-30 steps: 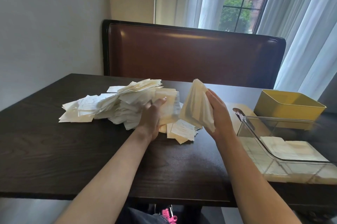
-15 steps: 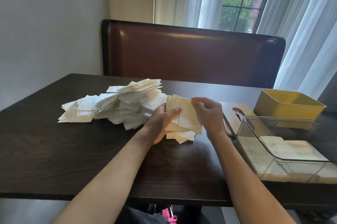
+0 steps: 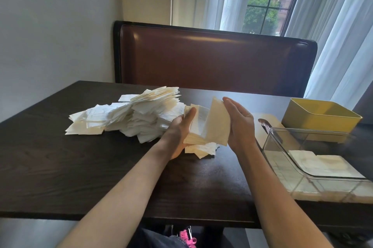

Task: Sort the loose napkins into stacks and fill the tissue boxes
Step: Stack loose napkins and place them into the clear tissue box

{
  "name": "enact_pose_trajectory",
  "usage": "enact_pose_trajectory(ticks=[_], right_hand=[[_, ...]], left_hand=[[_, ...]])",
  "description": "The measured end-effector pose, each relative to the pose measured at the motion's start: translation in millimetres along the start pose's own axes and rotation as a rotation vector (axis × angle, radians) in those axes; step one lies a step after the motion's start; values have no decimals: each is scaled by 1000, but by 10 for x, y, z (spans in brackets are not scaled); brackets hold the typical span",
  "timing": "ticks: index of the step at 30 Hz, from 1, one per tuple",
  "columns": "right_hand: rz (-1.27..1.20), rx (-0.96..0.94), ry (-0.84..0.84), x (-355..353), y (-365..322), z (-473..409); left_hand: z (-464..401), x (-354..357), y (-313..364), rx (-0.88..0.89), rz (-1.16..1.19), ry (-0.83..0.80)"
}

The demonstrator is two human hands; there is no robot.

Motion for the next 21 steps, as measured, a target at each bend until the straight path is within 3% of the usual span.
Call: enact_pose_trajectory(ticks=[4, 7, 10, 15, 21], right_hand=[[198, -46, 71, 8, 18, -1], [310, -64, 77, 52, 70, 20], [349, -86, 52, 79, 72, 17], [619, -109, 93, -47, 127, -85], [1113, 104, -218, 77, 511, -133]], left_hand=[[9, 75, -21, -59, 138, -134], [35, 102, 13, -15, 49, -162], [27, 50, 27, 47, -24, -84], [-4, -216, 197, 210, 109, 172], [6, -312, 258, 290, 190, 285]])
Point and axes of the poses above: each hand's wrist, its own z-axis away from the middle knuckle, its own x-axis out of the palm, y = z × x, the point moved 6 cm from there along -z, towards the middle knuckle, and after that the axes turned 3 degrees about z, right-handed, at the moved point
